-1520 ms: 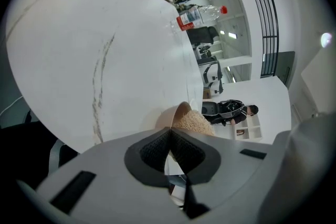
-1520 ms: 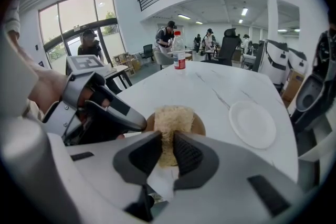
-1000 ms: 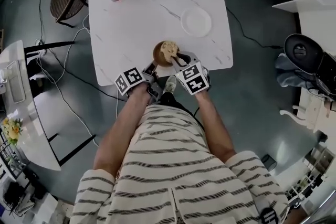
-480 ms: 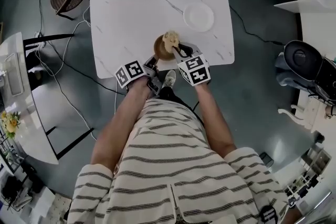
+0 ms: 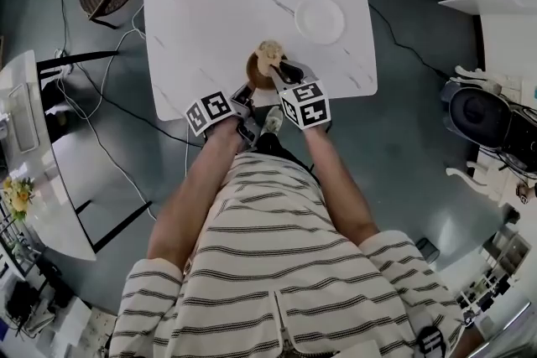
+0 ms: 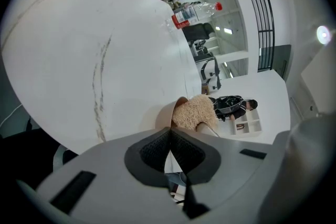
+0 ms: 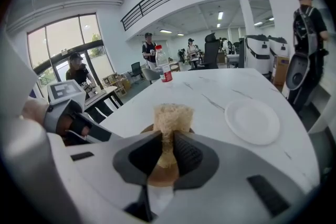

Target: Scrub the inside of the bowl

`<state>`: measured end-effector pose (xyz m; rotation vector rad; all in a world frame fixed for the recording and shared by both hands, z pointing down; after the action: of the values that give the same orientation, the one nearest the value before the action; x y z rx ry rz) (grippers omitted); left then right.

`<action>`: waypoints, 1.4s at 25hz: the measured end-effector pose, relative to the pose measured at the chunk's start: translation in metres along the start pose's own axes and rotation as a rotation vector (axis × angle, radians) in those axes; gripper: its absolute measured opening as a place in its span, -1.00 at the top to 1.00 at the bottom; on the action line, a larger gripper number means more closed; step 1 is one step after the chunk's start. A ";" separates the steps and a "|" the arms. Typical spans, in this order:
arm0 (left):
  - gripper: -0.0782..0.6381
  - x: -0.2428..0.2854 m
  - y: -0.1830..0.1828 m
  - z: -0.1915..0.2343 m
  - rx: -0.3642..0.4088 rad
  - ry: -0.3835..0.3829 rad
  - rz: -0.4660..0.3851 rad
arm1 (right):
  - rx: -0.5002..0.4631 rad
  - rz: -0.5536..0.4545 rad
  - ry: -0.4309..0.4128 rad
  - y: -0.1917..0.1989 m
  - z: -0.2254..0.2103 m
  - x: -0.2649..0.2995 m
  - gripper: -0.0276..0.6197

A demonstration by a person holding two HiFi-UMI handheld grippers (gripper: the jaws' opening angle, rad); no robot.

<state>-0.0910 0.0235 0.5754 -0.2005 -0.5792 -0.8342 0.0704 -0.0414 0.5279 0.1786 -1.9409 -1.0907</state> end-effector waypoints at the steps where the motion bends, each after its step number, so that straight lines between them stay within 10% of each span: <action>1: 0.76 0.000 0.000 0.000 0.002 0.001 0.000 | 0.002 -0.001 0.000 0.000 0.001 0.001 0.70; 35: 0.76 -0.002 0.000 0.003 -0.038 0.016 -0.009 | -0.040 0.055 -0.099 0.020 0.018 -0.009 0.70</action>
<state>-0.0933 0.0256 0.5767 -0.2253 -0.5496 -0.8552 0.0676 -0.0136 0.5337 0.0496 -1.9979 -1.1192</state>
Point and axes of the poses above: the fingertips, and each gripper's own axes: x forward along the fingers, z to its left, y out of its underside, the point moved 9 cm from there along -x, backward along the fingers, and after that the axes turned 4 degrees about -z, right-handed, at the moved point
